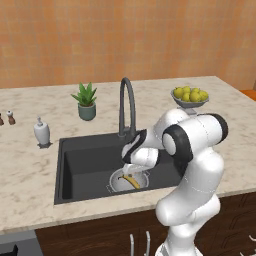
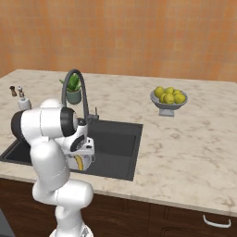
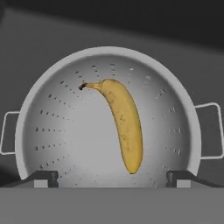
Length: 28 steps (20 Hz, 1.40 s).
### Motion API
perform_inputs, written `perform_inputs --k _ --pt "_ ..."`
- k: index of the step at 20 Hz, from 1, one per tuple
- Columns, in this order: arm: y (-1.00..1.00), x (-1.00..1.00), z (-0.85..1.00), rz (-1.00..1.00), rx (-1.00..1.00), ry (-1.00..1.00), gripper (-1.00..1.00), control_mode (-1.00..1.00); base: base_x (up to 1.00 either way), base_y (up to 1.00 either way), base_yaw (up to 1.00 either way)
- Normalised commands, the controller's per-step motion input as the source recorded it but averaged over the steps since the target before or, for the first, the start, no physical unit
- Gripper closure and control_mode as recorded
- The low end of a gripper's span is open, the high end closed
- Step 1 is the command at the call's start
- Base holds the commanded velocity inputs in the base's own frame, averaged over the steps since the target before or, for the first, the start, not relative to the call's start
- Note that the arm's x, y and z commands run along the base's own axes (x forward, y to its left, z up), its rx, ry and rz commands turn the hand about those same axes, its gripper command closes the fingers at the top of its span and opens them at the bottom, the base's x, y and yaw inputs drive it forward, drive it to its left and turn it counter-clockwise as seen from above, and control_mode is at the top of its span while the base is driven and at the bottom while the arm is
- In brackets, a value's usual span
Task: Put the colander in the sink, put the banana in the colander, and turn on the sink faucet and pour water over the colander.
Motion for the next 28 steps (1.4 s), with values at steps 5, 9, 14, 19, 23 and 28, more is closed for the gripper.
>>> perform_inputs --k 5,9,14,19,23,28 --pt "-0.24 -0.08 0.49 -0.01 0.00 -0.03 -1.00 -1.00 0.00 0.00 0.00" --pt "-0.45 -0.03 0.61 0.00 0.00 -0.05 -1.00 -1.00 0.00 0.00 0.00" --pt "-0.47 -0.05 0.46 0.00 0.01 -0.11 -1.00 -1.00 0.00 0.00 0.00" --pt "-0.15 -0.17 0.38 0.00 0.00 -0.27 -1.00 -1.00 0.00 0.00 0.00" --pt "-0.14 -0.01 0.45 0.00 0.07 -0.25 -1.00 -1.00 0.00 0.00 0.00" --pt "-0.03 -0.04 0.47 0.03 0.13 -0.33 -1.00 -1.00 0.00 0.00 0.00"
